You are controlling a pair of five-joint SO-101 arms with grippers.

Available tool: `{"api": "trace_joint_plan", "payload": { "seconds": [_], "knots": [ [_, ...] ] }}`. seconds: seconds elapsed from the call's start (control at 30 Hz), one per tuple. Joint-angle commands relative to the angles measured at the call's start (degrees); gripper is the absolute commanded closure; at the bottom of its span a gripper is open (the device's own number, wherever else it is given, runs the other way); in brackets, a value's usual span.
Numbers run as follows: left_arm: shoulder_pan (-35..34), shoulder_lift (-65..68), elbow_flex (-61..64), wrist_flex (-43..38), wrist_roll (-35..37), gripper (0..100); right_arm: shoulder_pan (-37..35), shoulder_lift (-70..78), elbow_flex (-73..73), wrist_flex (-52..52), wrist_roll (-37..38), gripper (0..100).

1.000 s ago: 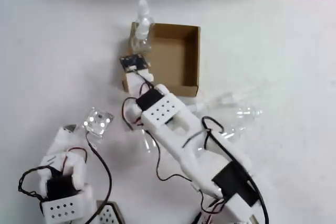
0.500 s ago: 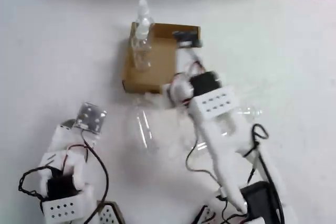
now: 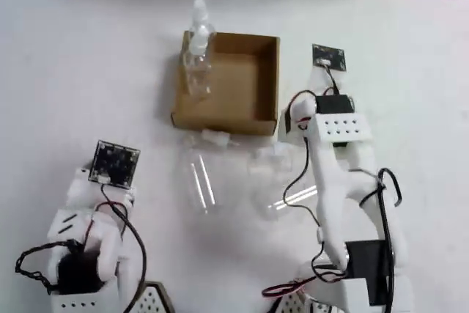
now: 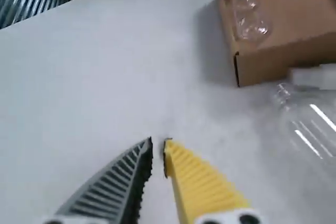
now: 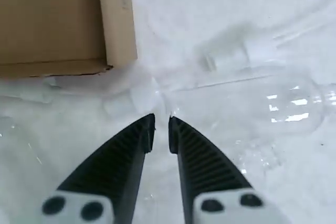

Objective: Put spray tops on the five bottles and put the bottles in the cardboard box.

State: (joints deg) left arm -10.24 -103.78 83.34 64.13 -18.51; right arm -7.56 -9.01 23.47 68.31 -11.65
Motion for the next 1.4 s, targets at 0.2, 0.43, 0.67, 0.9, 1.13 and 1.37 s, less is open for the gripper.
{"api": "trace_joint_plan", "payload": {
  "seconds": [0.2, 0.43, 0.67, 0.9, 1.13, 1.37],
  "knots": [
    [7.52, 6.99, -5.45, -2.20, 2.37, 94, 0.75, -0.13, -0.70, -1.01, 0.53, 97.8],
    [9.45, 24.84, -14.77, -7.47, 14.95, 94, 0.75, 0.48, -0.53, -2.77, 0.70, 97.8],
    [20.88, 31.96, -15.47, -7.74, 34.73, 76, 0.75, 0.48, -0.53, -2.86, 0.97, 97.8],
    [22.64, 41.80, -19.78, -9.41, 37.71, 79, -0.13, 0.48, -0.70, -3.38, 1.05, 97.8],
    [22.46, 60.97, -29.10, -8.88, 51.78, 73, -1.63, 0.48, -0.53, -3.65, 1.05, 97.8],
    [22.73, 76.26, -34.99, -8.88, 57.14, 70, -1.63, 0.48, -0.53, -3.65, 1.05, 97.8]
  ]
}}
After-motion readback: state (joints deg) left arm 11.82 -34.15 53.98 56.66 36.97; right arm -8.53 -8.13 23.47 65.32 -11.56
